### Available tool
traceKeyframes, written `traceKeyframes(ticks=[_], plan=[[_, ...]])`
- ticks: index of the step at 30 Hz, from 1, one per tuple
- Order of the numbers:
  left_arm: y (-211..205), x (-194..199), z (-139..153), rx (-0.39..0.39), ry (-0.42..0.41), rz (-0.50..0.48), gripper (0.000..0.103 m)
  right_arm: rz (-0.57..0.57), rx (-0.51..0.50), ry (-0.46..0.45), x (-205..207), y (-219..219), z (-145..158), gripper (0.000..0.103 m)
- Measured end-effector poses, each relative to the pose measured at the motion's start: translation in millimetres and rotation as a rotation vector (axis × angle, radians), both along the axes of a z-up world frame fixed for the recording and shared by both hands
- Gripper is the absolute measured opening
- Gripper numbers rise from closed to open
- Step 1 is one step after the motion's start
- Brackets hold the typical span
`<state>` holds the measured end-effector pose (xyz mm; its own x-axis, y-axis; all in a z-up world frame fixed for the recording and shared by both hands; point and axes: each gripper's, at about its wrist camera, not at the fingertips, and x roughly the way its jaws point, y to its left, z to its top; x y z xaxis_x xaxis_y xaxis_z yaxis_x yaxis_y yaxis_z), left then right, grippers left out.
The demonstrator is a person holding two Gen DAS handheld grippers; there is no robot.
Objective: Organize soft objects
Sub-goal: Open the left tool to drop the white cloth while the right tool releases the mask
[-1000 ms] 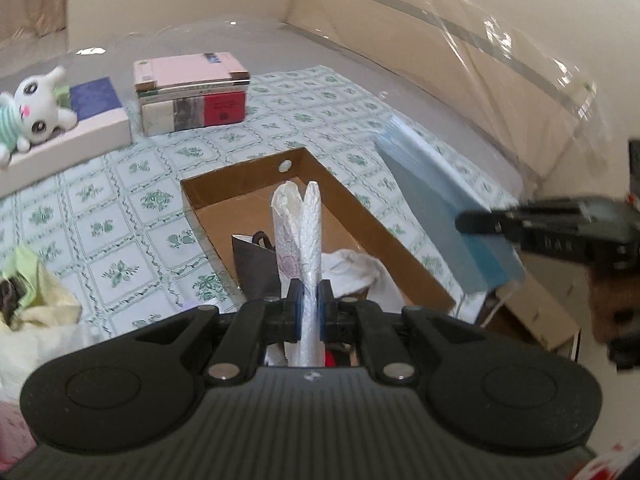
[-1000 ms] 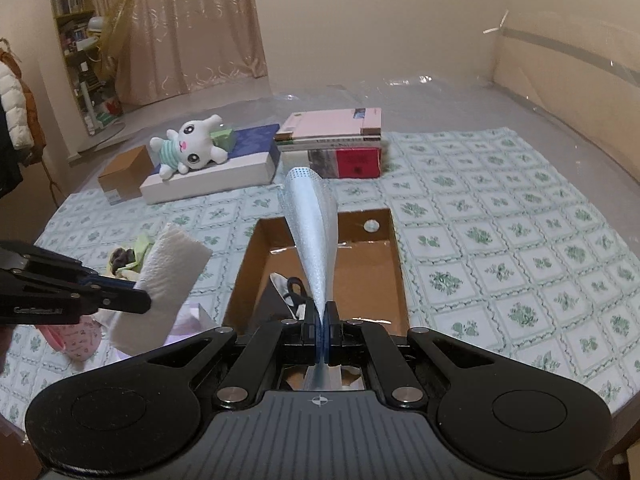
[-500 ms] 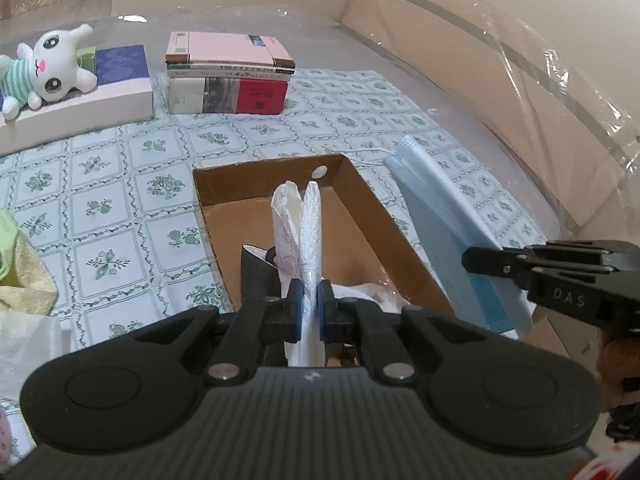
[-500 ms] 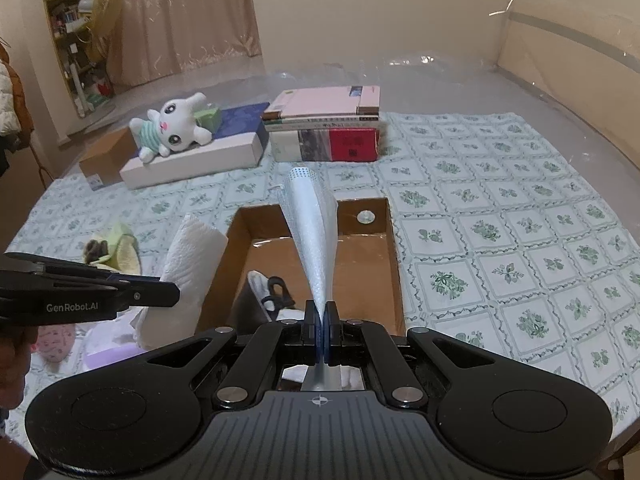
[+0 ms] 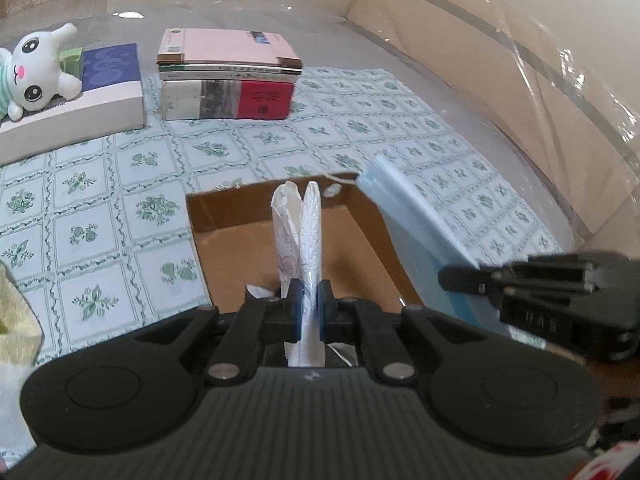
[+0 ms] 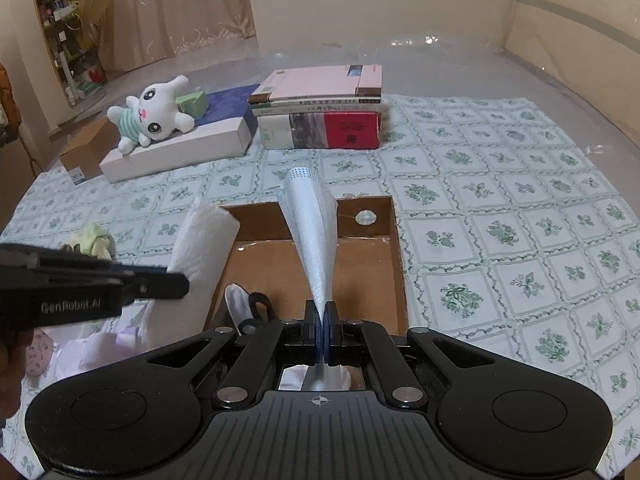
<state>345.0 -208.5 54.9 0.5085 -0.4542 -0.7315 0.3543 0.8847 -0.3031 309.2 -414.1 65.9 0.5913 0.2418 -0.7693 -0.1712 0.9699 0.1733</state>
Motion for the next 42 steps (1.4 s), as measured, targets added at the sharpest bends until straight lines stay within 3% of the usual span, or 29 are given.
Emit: traceKeyframes(ticks=[4,10,12,14,17,25,29,36,38,39,40,42], plan=[[-2.0,20.6,-8.2,0.008,0.019,0.016,0.006,0.003,-0.008,0.022,14.8,4.1,-13.7,0.002],[-9.9,38.3,-32.8,0.089,0.074,0.006,0.008,0.012,-0.023,0.053,27.8,8.2,-31.3,0.002],[-9.8,41.3,-39.2,0.106,0.084,0.011,0.013,0.015,-0.033,0.062,30.2,9.3,-36.6,0.002],[-9.2,41.3,-41.6,0.116,0.082,0.008,0.025,0.015,-0.037,0.07,31.9,9.2,-40.6,0.002],[-4.3,38.6,-38.2,0.107,0.066,0.003,0.035,0.019,-0.035,0.081,32.0,8.0,-45.1,0.002],[16.8,28.9,-15.8,0.067,0.03,0.03,0.037,0.044,-0.082,0.192,19.9,6.9,-59.3,0.002],[22.6,24.0,-13.1,0.069,0.026,0.039,0.038,0.019,-0.078,0.164,16.8,2.1,-59.9,0.002],[26.6,11.9,-10.1,0.061,0.004,0.034,0.04,-0.032,0.035,0.091,25.9,-6.4,-56.0,0.003],[28.1,8.2,-8.8,0.059,-0.006,0.041,0.043,-0.037,0.021,0.067,23.9,-5.1,-52.8,0.02],[29.5,6.5,-8.1,0.057,-0.009,0.043,0.044,-0.04,0.02,0.056,22.4,-5.9,-51.4,0.049],[30.6,4.4,-7.6,0.054,-0.012,0.045,0.046,-0.048,0.023,0.043,20.1,-7.2,-49.8,0.063],[32.8,-0.7,-5.8,0.046,-0.016,0.051,0.048,-0.058,0.034,0.025,14.8,-10.0,-45.3,0.065]])
